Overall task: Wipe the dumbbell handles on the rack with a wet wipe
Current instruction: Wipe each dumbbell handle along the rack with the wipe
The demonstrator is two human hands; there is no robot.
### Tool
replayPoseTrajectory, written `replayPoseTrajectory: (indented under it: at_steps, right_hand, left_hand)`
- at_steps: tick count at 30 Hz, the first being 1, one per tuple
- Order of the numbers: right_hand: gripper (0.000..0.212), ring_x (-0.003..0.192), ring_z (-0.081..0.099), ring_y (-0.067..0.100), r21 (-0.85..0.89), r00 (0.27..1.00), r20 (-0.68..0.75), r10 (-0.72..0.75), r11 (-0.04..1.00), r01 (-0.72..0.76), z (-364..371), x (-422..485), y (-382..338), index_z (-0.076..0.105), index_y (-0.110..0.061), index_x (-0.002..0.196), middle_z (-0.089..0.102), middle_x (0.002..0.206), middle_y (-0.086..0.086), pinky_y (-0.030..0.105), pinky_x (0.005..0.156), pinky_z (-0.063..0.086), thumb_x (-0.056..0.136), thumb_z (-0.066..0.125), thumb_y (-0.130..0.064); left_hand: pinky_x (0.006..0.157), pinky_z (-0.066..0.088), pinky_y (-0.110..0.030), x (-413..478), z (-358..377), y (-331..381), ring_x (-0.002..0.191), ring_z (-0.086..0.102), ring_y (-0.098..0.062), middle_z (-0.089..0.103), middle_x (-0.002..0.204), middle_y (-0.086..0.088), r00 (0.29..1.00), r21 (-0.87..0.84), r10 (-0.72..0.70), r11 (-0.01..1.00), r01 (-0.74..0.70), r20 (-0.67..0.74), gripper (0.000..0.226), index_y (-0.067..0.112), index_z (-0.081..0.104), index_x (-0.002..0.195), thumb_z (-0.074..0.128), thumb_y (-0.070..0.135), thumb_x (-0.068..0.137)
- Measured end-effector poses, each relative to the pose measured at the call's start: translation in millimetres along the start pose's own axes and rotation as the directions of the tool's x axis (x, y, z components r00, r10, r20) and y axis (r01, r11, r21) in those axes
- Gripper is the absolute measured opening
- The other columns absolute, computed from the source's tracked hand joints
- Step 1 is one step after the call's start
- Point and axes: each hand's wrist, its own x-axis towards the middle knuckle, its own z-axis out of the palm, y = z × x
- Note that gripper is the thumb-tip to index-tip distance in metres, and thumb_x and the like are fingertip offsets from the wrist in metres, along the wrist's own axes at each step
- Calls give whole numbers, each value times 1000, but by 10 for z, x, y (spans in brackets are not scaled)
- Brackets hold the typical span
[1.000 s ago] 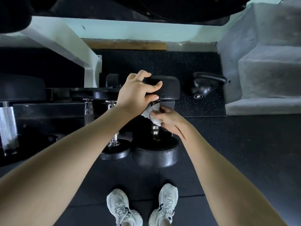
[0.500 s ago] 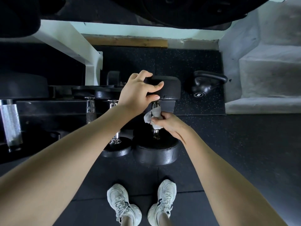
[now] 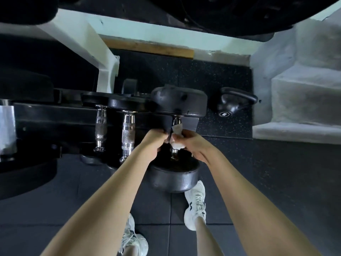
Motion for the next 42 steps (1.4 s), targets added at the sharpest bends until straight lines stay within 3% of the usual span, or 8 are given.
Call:
replayPoseTrajectory:
  at_steps: [7, 9, 14, 21, 25, 29, 35, 42]
  right_hand:
    - [29, 91, 64, 11, -278, 928, -329, -175, 957, 82, 41, -2, 179, 71, -20, 105, 72, 97, -5, 27, 84, 49, 80, 73, -34]
    - [29, 93, 65, 11, -283, 888, -403, -222, 953, 109, 86, -68, 181, 70, -23, 108, 71, 95, -7, 27, 84, 49, 80, 73, -31]
    - [33, 90, 65, 12, -88, 854, -492, -170, 985, 145, 186, -132, 171, 67, -23, 114, 70, 95, -6, 24, 84, 49, 81, 72, -21]
    - [24, 87, 66, 7, 230, 864, -493, -98, 944, 238, 241, -62, 262, 68, -16, 114, 73, 98, -4, 22, 86, 52, 91, 61, -14]
    - [19, 79, 67, 2, 350, 878, -475, -50, 905, 241, 261, -7, 198, 70, -13, 108, 71, 88, -10, 19, 81, 54, 91, 61, -12]
    - [20, 76, 68, 2, 476, 892, -451, 5, 847, 236, 314, 26, 118, 69, -8, 109, 71, 88, -4, 15, 75, 53, 91, 62, -12]
    - [22, 58, 55, -6, 226, 919, -389, -66, 960, 165, 214, -22, 213, 69, -26, 110, 66, 67, -17, 16, 64, 46, 89, 64, -31]
    - [14, 68, 61, 0, 96, 951, -308, -39, 993, 72, 80, -116, 212, 73, -20, 100, 69, 73, -13, 10, 64, 46, 89, 66, -24]
  left_hand:
    - [63, 41, -28, 3, 46, -47, 69, 56, -19, 64, 73, -10, 957, 203, 222, 962, -184, -187, 12, 6, 71, 80, 67, 16, 85]
    - [59, 37, -26, -36, 67, -17, 59, 50, -18, 58, 57, -5, 968, 44, 182, 983, -177, -172, 22, 6, 62, 63, 62, 11, 85]
    - [66, 46, -29, 4, 118, -25, 46, 51, -11, 51, 39, 6, 996, -442, -4, 897, -36, -89, 35, 11, 50, 59, 56, 20, 93]
    - [63, 49, -23, 155, 239, -204, 59, 55, -12, 61, 62, -1, 984, -482, 6, 871, -93, -180, 16, 14, 63, 73, 66, 20, 87]
    - [74, 54, -24, 169, 285, -265, 76, 62, -14, 64, 86, -6, 995, -552, 98, 828, -98, -29, 26, 9, 63, 112, 63, 19, 89]
    - [78, 55, -24, 156, 289, -263, 94, 66, -19, 68, 112, -11, 993, -456, 113, 883, -116, -33, 36, 7, 62, 121, 62, 25, 90]
    - [58, 41, 2, 91, 227, -238, 76, 57, 0, 67, 93, 0, 959, -145, 255, 951, -272, -121, 30, 11, 66, 116, 63, 23, 89]
    - [57, 36, -17, 140, 60, -181, 69, 53, -3, 71, 82, -9, 923, 369, 385, 861, -350, -23, 25, 8, 75, 96, 67, 29, 86]
